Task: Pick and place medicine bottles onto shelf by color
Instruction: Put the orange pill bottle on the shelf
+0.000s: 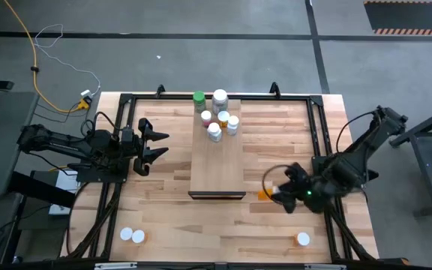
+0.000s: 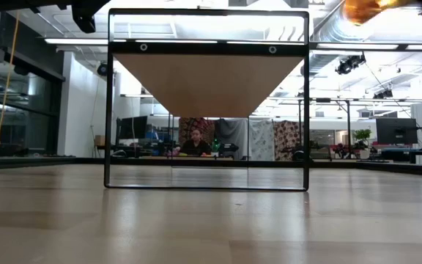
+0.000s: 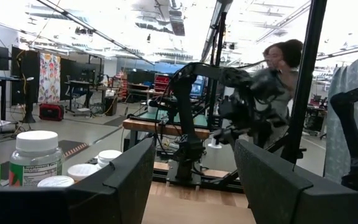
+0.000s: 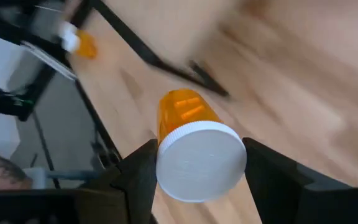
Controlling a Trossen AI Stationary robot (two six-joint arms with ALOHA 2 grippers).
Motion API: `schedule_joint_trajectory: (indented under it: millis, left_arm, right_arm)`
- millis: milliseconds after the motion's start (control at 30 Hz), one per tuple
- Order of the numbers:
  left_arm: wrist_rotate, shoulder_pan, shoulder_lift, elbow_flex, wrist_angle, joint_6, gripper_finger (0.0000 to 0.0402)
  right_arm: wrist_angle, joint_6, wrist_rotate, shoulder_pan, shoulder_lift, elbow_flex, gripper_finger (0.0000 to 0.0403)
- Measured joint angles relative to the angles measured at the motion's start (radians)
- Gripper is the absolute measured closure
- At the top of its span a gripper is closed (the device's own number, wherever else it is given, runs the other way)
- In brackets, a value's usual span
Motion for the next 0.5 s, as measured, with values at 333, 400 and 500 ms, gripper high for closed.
schedule_joint_trajectory:
  millis: [333,400,500]
  left_arm:
    - [0.000,0.000,0.000,0.000,0.000,0.000,0.0188]
    - [0.000,0.000,0.000,0.000,0.000,0.000,0.0188]
    - [0.000,0.000,0.000,0.000,0.000,0.000,0.0188]
  right_arm:
    - [0.029,-0.522,-0.076,-0.348,0.076,0.210,0.0199]
    - [-0.049,-0.574,-0.079,-0.402,0.115,0.293,0.0199]
    - [-0.198,-0.629,-0.082,-0.473,0.196,0.431,0.0199]
